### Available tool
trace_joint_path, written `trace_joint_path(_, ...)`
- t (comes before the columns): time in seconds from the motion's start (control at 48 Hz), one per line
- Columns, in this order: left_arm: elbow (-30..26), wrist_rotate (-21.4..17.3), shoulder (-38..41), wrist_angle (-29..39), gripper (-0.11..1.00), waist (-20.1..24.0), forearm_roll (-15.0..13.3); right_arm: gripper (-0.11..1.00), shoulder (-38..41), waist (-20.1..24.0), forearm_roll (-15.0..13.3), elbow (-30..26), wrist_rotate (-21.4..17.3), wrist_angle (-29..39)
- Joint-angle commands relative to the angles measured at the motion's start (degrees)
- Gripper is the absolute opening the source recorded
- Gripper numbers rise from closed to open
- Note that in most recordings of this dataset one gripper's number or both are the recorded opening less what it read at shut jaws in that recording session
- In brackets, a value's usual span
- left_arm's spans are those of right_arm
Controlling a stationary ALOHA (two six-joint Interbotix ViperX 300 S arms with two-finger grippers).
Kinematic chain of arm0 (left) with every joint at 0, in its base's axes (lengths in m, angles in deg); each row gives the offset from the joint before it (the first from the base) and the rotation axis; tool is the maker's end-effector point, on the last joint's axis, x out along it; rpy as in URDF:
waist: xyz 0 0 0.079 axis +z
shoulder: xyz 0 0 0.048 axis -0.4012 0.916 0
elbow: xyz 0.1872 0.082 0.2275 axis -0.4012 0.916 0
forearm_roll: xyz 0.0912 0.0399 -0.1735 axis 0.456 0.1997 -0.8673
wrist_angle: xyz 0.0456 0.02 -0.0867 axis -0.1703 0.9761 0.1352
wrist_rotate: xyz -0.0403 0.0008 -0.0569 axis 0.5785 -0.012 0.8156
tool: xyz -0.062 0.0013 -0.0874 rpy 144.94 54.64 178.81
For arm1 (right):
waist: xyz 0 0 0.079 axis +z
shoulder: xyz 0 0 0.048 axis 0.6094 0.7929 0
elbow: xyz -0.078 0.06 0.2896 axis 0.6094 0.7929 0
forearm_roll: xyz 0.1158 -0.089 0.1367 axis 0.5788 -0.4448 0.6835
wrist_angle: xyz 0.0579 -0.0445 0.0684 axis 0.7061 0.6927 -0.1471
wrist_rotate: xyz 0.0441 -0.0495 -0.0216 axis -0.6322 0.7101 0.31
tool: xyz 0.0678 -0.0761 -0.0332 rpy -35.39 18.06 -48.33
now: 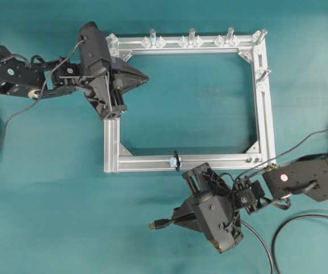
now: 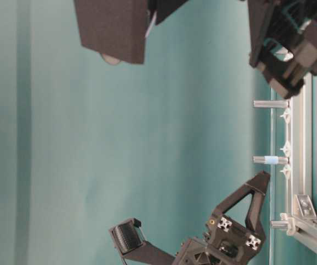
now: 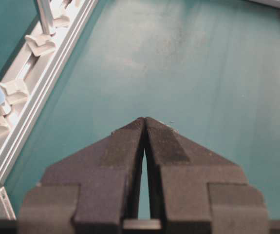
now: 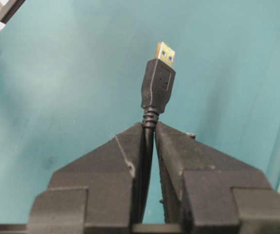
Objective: Insert the wire through the string loop located in the center.
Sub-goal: 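Lift the cable and carry it with the right gripper toward the zip-tie loop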
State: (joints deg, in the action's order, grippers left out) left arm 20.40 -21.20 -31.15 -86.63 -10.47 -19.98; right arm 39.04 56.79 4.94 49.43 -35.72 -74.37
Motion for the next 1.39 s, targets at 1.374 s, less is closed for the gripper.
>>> trace_joint_path(1.374,-0.6,0.2,-1.5,-0.2,0.00,-2.6,0.2,0.11,-16.1,-6.2,0.1,14.8,0.2,2.4)
